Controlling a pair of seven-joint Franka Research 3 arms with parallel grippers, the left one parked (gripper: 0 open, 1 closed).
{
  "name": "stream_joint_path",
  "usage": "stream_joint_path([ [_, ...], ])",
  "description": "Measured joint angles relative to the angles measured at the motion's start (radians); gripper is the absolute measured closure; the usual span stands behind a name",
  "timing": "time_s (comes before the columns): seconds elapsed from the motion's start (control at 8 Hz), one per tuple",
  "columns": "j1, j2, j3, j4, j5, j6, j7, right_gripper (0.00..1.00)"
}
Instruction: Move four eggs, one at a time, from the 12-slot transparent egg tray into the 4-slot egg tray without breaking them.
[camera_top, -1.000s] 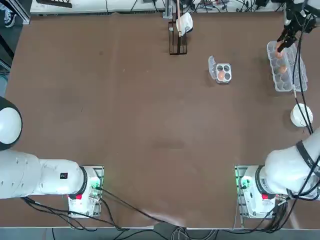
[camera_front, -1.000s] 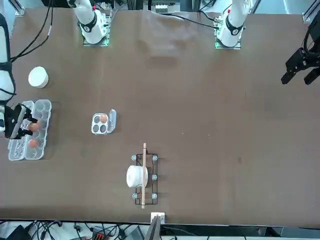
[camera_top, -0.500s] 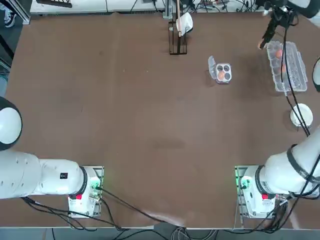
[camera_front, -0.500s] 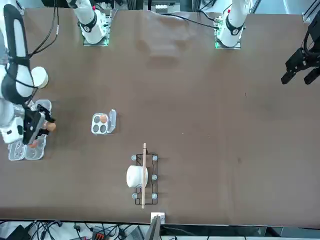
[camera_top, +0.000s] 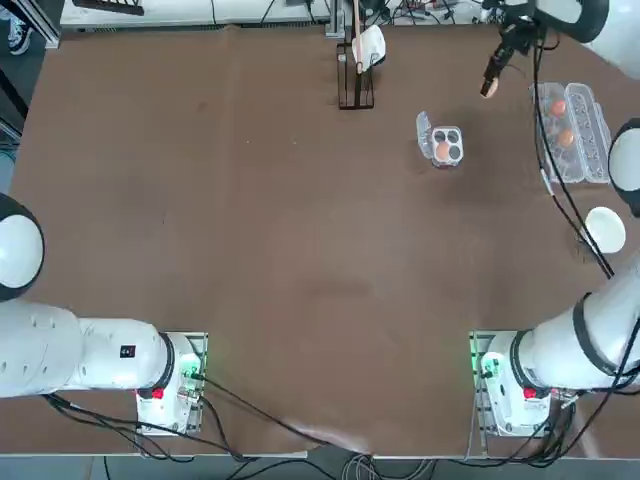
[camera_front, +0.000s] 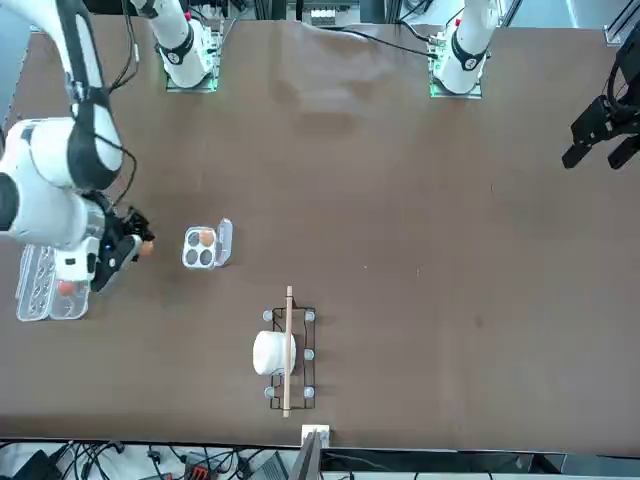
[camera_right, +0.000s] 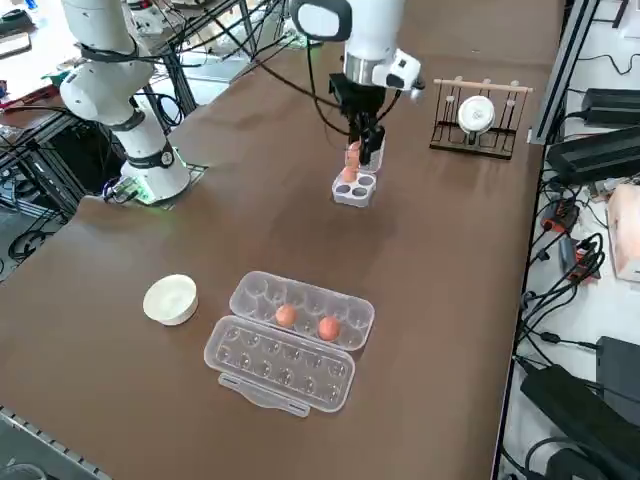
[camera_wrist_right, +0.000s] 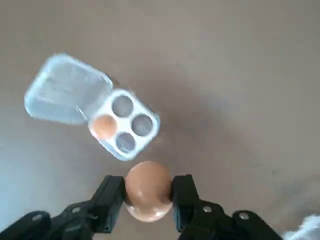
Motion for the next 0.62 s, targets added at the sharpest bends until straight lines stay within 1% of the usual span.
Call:
stream_joint_path([
  [0.38, 0.084, 0.017, 0.000, -0.018, -0.021, 0.033, 0.250, 0.44],
  [0.62, 0.138, 0.042, -0.001, -0.041, -0.024, 0.108, 0.385, 0.44],
])
